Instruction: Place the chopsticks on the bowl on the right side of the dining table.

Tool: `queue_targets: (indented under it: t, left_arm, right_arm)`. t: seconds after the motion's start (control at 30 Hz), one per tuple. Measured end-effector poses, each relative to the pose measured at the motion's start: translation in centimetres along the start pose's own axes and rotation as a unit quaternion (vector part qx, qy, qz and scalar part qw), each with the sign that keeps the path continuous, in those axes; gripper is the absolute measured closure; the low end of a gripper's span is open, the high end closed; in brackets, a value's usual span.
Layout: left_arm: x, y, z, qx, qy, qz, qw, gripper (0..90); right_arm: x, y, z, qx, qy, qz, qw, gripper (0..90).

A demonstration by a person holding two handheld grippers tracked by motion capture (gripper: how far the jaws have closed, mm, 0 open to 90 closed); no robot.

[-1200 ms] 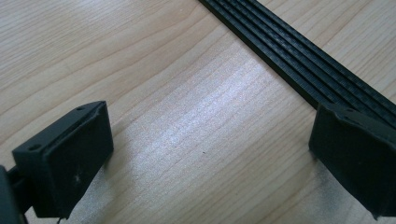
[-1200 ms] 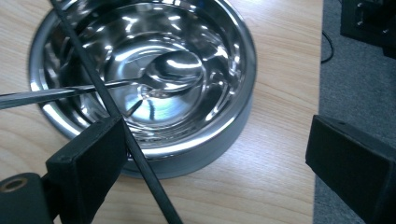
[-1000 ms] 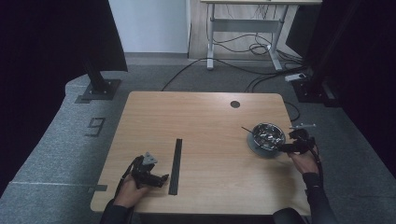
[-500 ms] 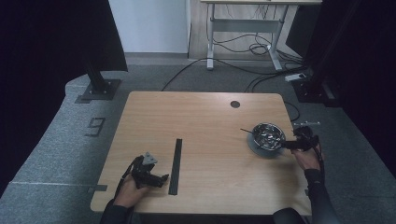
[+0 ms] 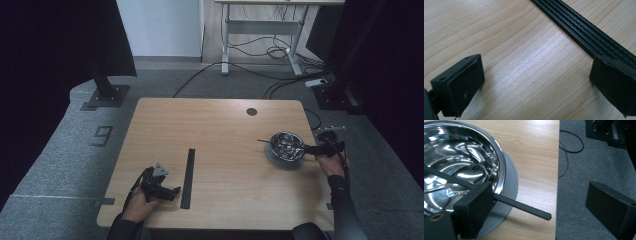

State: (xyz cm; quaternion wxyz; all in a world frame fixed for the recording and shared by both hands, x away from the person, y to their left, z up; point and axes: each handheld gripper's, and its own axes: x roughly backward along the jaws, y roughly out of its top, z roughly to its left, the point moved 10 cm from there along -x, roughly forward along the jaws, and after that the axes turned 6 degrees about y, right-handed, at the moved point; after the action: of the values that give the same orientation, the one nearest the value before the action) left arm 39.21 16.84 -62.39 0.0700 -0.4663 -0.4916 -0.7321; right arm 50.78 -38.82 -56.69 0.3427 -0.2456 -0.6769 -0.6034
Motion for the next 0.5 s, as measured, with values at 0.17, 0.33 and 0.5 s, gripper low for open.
queue_targets:
  t: [0.17,0.33,0.5]
  left_arm:
    - [0.0,0.0,0.0,0.000,0.000,0.000,1.0000,0.0]
    - [0.0,0.0,0.0,0.000,0.000,0.000,1.0000,0.0]
    - [0.0,0.0,0.0,0.000,0.000,0.000,1.0000,0.0]
  right_arm:
    - [0.7,0.9,0.5,-0.003,0.017,-0.023,0.9996,8.6]
    - [1.1,2.1,2.0,-0.003,0.040,-0.041,0.9984,4.8]
    - [0.2,2.7,3.8,0.014,0.045,-0.030,0.9984,0.0]
